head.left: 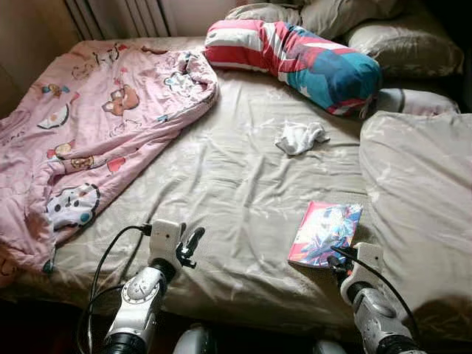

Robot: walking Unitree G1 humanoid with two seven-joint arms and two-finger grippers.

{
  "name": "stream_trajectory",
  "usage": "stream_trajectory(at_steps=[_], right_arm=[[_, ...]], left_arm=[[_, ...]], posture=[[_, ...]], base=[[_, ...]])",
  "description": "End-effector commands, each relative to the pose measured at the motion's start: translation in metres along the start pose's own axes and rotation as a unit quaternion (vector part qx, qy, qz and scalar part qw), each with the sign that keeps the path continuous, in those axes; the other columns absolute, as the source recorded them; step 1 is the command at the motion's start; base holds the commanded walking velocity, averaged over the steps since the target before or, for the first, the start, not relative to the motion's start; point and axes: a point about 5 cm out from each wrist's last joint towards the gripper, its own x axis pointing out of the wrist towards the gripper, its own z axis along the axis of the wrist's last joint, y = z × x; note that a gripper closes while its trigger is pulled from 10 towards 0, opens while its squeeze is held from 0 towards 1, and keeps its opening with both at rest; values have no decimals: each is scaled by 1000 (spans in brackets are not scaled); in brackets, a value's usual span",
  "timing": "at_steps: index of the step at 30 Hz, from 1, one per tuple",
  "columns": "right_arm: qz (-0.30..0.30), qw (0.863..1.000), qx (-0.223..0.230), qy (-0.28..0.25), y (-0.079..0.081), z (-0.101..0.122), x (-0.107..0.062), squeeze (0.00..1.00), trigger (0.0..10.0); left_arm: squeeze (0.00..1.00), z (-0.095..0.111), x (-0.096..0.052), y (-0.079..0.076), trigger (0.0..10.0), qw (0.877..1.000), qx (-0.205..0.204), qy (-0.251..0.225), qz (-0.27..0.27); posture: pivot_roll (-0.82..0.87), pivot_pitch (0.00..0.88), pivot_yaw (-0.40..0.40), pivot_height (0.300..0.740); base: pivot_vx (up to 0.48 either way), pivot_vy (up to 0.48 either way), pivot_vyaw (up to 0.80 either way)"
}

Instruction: Clean up the room

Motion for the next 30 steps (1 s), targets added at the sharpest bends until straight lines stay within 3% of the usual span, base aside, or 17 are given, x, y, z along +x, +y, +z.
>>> stream_trajectory(at_steps=[1, 8, 11, 12, 13, 19, 24, 25, 26, 30], right_arm=[[-14, 1000, -2, -3, -4, -1, -1, 965, 10000], [-62, 997, 9, -43, -18, 13, -2, 980, 10000], [-73, 996, 6, -47, -21, 14, -2, 937, 10000], [-72, 996, 5, -44, -21, 13, -2, 812, 10000], [-62, 997, 1, -39, -18, 10, -3, 0, 10000], [-4, 999, -37, -6, 1, -12, -5, 0, 10000], [-9, 999, -35, 20, 2, -25, -8, 0, 10000], [-4, 999, -30, 22, 3, -27, -9, 278, 10000], [-1, 999, -27, 21, 4, -28, -9, 1000, 10000], [5, 1000, -21, 22, 9, -31, -10, 1000, 10000]], left_arm=[[0, -4, -4, 0, 10000, 1000, 7, 10, -7], [0, -5, -5, -2, 10000, 1000, 5, 13, -8], [0, -6, -5, -2, 10000, 1000, 5, 14, -8], [0, -6, -6, -2, 10000, 1000, 4, 15, -7], [0, -7, -6, -2, 10000, 1000, 4, 16, -7], [0, -11, -9, -2, 10000, 1000, 3, 22, -6], [0, -12, -11, -2, 10000, 1000, 3, 23, -6], [0, -12, -12, -1, 10000, 1000, 4, 23, -6], [0, -12, -13, -1, 10000, 1000, 4, 24, -6], [0, -14, -16, 0, 10000, 1000, 5, 26, -5]], posture=[[-33, 237, 105, 626], [-32, 235, 104, 626], [-33, 236, 104, 626], [-34, 238, 103, 626], [-35, 238, 103, 626], [-33, 249, 105, 626], [-27, 263, 106, 626], [-25, 269, 107, 626], [-24, 270, 107, 626], [-20, 286, 109, 626]], base=[[0, 0, 0], [0, 0, 0], [0, 0, 0], [0, 0, 0], [0, 0, 0], [0, 0, 0], [0, 0, 0], [0, 0, 0], [0, 0, 0], [0, 0, 0]])
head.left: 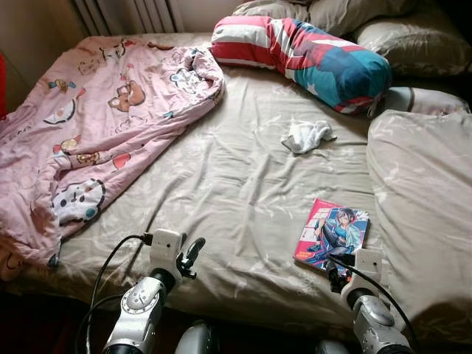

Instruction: Clean up the room

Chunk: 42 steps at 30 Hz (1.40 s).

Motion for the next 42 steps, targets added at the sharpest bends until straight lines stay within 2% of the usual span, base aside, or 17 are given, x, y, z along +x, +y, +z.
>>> stream_trajectory(at_steps=[1, 8, 9, 10, 11, 22, 35, 42], right_arm=[[0, 1000, 10, 21, 2, -14, -4, 1000, 10000], [-4, 999, 50, 1, 9, -13, -4, 1000, 10000], [-6, 998, 58, -1, 10, -13, -4, 541, 10000], [-6, 998, 59, -1, 10, -14, -4, 541, 10000], [-5, 998, 60, 0, 11, -15, -5, 0, 10000], [-18, 995, 91, 18, 10, -29, -10, 0, 10000], [-21, 995, 95, 14, 8, -26, -9, 0, 10000], [-34, 995, 94, 9, 1, -22, -8, 0, 10000]], left_arm=[[0, -8, -8, 4, 10000, 1000, 4, 20, 0], [0, -13, -13, 3, 10000, 1000, 4, 28, -2], [0, -13, -14, 2, 10000, 1000, 4, 30, -3], [0, -13, -14, 2, 10000, 1000, 4, 30, -3], [0, -13, -14, 2, 10000, 1000, 4, 30, -3], [0, -13, -15, 1, 10000, 999, 4, 35, -8], [0, -12, -16, -1, 10000, 999, 6, 36, -9], [0, -13, -18, 0, 10000, 999, 8, 37, -10]], posture=[[-20, 286, 109, 626], [-15, 310, 118, 626], [-16, 312, 119, 626], [-16, 314, 120, 626], [-16, 315, 122, 626], [-16, 321, 126, 626], [-11, 320, 129, 626], [-7, 323, 133, 626]], base=[[0, 0, 0], [0, 0, 0], [0, 0, 0], [0, 0, 0], [0, 0, 0], [0, 0, 0], [0, 0, 0], [0, 0, 0]])
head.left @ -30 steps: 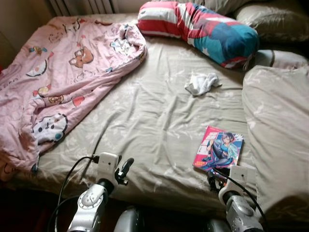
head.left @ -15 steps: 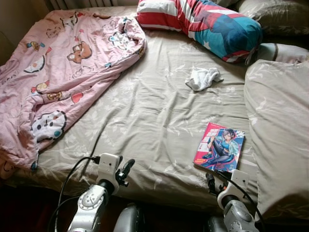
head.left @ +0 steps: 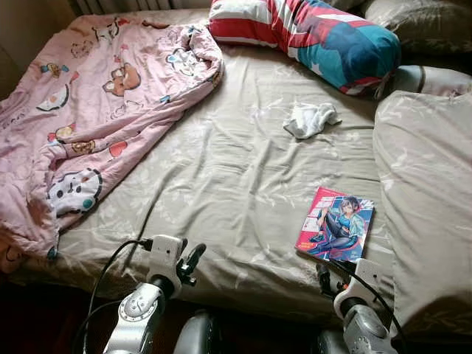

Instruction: Clean up the room

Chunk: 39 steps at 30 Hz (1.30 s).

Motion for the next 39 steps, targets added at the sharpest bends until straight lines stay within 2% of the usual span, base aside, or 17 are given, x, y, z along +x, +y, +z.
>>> stream_trajectory(at_steps=[1, 12, 19, 22, 26, 34, 39], right_arm=[[-14, 1000, 9, 16, -5, -9, -3, 0, 10000], [-33, 999, 16, -13, -15, 4, -1, 0, 10000], [-12, 996, 41, -81, -14, 11, -6, 0, 10000], [-13, 991, 58, -116, -19, 14, -11, 0, 10000], [19, 987, 58, -149, -16, 14, -18, 0, 10000], [106, 987, 40, -115, 3, -2, -21, 0, 10000], [131, 985, 33, -104, 7, -7, -24, 0, 10000]], left_arm=[[0, -10, -9, 4, 10000, 1000, 6, 27, 1], [0, -11, -10, 3, 10000, 1000, 7, 29, 0], [0, -9, -8, 3, 10000, 1000, 5, 27, 0], [0, -9, -8, 3, 10000, 1000, 5, 26, 1], [0, -10, -8, 3, 10000, 1000, 4, 27, 1], [0, -9, -5, 1, 10000, 1000, 2, 26, -1], [0, -9, -5, 1, 10000, 1000, 2, 26, -1]], posture=[[-6, 324, 134, 626], [-5, 322, 134, 626], [-4, 312, 128, 626], [-8, 307, 125, 626], [-17, 301, 123, 626], [-25, 295, 121, 626], [-25, 295, 121, 626]], base=[[0, 0, 0], [0, 0, 0], [0, 0, 0], [0, 0, 0], [0, 0, 0], [0, 0, 0], [0, 0, 0]])
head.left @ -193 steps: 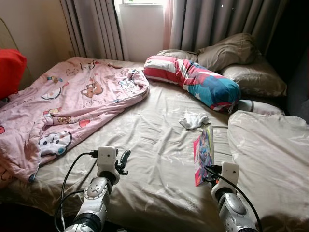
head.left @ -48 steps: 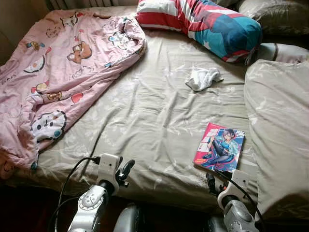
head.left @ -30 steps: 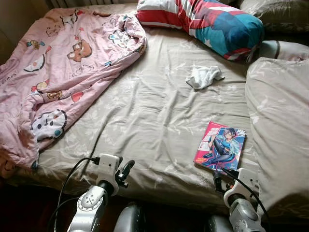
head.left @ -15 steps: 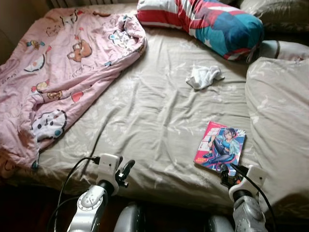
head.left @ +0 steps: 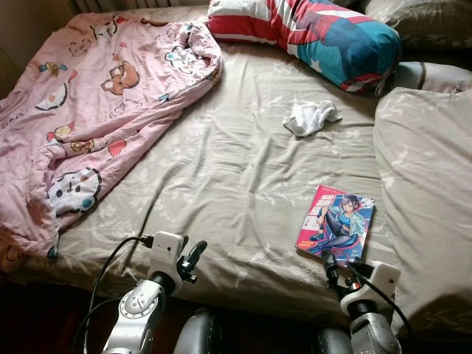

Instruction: Clean up the room

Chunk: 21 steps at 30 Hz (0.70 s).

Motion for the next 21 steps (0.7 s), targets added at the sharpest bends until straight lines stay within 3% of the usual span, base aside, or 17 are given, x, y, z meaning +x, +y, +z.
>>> stream_trajectory(at_steps=[1, 8, 21], right_arm=[[1, 1000, 2, 27, 0, -13, -8, 0, 10000], [-25, 996, -19, 80, -8, -26, -15, 0, 10000], [-52, 993, -20, 107, -13, -34, -19, 0, 10000]], left_arm=[[0, -11, -6, 2, 10000, 1000, 2, 24, 3], [0, -12, -6, 2, 10000, 1000, 2, 24, 3], [0, -11, -6, 2, 10000, 1000, 3, 25, 1]], posture=[[-24, 296, 121, 626], [-21, 299, 121, 626], [-21, 305, 127, 626]], base=[[0, 0, 0], [0, 0, 0], [0, 0, 0]])
